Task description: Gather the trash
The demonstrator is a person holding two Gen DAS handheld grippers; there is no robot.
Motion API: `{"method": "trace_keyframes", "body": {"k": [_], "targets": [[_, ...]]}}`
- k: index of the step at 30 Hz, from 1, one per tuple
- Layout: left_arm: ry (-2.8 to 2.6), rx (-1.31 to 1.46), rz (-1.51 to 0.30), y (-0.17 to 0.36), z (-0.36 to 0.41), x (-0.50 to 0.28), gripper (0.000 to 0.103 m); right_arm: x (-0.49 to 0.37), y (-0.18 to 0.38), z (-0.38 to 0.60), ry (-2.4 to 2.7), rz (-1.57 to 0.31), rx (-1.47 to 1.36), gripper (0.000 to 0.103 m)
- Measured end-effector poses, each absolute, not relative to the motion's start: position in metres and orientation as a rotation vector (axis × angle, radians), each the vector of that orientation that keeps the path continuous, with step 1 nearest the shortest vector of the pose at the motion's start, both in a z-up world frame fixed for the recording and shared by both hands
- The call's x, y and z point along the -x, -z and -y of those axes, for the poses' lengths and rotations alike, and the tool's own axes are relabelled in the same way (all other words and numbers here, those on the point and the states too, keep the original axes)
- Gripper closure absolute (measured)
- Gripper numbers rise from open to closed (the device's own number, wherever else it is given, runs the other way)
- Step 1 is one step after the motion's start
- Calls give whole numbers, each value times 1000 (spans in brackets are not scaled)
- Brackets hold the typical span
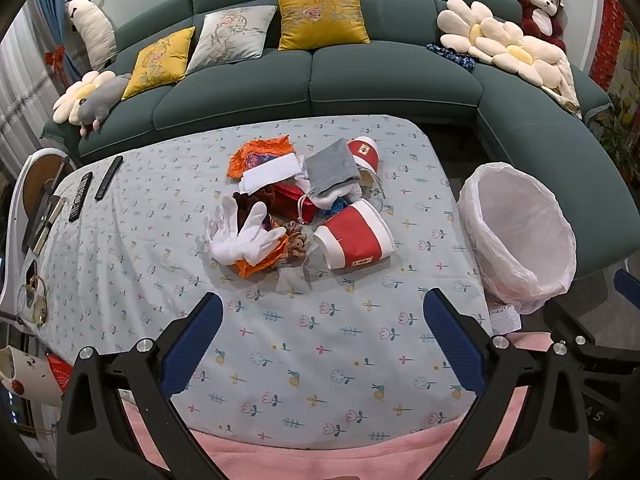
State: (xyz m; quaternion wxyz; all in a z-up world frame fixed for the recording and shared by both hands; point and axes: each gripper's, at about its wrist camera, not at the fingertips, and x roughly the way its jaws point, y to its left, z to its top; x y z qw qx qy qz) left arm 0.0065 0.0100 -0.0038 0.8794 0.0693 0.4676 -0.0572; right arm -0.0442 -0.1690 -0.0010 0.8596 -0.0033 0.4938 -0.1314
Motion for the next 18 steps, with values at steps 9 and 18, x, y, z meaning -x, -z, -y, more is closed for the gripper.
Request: {"method": "trace_keyframes", "body": {"k": [9, 18], "targets": [[118, -156, -961, 2, -5, -4, 7, 47, 0, 172, 280, -1031, 1, 7], [133, -170, -949, -2, -2, 0, 7, 50, -4, 173, 291, -1026, 0, 7]]}}
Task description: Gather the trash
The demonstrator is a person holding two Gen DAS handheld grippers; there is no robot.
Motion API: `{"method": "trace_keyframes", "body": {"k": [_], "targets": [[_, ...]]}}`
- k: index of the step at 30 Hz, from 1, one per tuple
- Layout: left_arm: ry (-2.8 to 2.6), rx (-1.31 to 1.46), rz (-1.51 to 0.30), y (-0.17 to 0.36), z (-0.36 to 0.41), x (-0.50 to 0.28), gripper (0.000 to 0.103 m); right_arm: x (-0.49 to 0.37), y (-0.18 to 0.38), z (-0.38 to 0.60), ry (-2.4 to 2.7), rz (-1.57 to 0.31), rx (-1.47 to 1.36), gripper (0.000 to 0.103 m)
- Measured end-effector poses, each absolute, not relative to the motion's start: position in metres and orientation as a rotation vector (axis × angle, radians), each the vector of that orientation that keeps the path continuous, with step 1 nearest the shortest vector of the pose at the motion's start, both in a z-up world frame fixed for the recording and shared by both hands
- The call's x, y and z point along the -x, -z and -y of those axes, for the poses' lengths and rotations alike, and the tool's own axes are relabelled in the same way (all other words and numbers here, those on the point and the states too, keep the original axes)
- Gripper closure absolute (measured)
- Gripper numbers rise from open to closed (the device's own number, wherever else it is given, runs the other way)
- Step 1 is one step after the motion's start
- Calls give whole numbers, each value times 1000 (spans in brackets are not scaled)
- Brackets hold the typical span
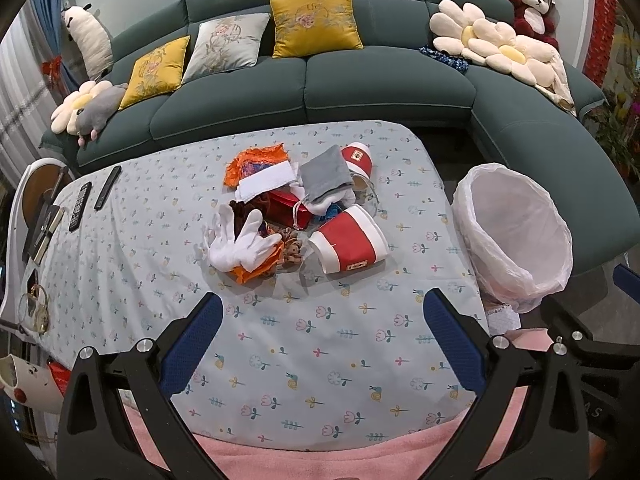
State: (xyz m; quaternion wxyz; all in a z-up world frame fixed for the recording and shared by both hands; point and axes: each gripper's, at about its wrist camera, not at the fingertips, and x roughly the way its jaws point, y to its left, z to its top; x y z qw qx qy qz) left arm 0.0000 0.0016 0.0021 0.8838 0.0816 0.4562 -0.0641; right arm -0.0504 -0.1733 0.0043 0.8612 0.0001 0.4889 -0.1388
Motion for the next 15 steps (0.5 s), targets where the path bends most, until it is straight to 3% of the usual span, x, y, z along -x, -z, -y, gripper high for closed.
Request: {"method": "trace_keyframes", "body": {"k": [15], "targets": [[150, -180, -940, -7, 1, 4, 7, 54, -11, 175, 313, -1006, -5, 7]]}}
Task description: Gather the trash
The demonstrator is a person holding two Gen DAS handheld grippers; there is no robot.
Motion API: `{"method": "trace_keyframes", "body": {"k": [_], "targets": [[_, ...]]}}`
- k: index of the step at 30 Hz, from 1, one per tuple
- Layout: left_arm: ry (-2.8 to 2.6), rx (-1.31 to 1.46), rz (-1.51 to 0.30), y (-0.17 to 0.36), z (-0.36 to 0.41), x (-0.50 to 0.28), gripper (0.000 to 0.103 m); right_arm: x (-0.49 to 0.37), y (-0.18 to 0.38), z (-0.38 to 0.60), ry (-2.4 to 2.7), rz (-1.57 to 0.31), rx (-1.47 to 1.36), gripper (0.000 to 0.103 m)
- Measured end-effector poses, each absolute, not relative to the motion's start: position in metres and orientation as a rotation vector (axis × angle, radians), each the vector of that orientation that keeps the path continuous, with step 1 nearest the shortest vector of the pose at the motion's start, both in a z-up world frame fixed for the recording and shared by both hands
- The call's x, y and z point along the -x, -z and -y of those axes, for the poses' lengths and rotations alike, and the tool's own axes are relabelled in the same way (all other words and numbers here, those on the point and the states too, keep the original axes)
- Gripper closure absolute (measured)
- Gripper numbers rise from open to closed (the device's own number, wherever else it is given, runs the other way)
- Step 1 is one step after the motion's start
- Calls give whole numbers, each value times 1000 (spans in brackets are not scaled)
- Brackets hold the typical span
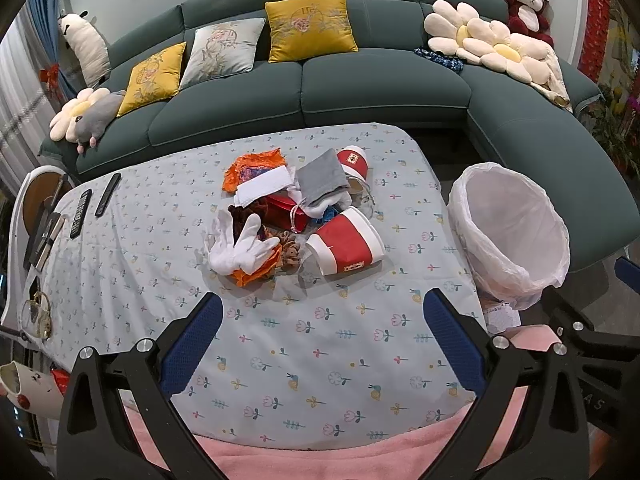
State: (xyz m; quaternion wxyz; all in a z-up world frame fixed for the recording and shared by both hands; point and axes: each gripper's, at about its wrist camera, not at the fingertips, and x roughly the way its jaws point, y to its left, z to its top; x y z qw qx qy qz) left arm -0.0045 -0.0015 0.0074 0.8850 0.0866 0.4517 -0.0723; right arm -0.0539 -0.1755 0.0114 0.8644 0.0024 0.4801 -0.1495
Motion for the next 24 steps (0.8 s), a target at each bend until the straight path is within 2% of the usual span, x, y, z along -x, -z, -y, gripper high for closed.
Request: {"method": "trace_keyframes", "body": {"k": [24], "targets": [[155, -196, -917, -12, 6, 8, 7, 57, -17, 180, 337, -982, -5, 7]]}}
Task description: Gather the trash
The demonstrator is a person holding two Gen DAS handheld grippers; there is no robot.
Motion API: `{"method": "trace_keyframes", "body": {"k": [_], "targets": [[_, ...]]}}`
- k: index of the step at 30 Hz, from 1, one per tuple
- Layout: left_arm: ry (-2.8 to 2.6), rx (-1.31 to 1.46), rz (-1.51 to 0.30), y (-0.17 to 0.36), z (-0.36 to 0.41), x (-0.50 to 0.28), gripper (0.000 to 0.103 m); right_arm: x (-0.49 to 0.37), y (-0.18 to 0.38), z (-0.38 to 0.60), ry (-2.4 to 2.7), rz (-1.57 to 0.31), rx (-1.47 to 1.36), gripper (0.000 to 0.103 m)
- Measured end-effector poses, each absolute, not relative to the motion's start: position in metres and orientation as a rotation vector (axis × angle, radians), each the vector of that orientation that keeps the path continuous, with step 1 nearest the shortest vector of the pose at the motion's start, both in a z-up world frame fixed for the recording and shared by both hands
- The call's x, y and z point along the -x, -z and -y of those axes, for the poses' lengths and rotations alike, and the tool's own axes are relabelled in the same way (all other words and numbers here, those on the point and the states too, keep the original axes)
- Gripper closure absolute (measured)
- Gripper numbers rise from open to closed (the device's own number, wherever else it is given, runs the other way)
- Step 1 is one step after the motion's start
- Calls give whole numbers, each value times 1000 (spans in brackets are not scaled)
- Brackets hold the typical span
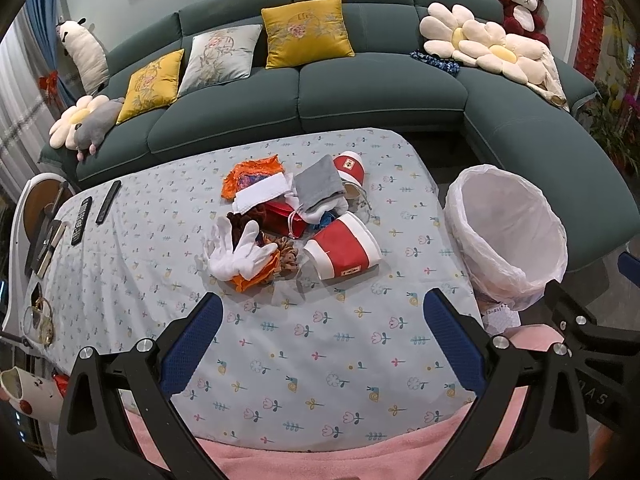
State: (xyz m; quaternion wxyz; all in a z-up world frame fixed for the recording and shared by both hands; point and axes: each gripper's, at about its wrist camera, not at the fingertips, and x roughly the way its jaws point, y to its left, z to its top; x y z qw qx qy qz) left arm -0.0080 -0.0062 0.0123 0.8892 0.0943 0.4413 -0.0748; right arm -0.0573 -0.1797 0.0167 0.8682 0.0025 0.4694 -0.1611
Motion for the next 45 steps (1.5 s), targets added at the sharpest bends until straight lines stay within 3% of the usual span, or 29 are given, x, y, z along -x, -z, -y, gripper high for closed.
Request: {"method": "trace_keyframes", "body": {"k": [32, 45], "targets": [[185, -164, -886, -15, -4, 8, 7, 61, -27, 182, 376, -916, -52, 7], [103, -50, -930, 5, -60, -31, 7, 33, -15, 157, 333, -922, -43, 7]]}}
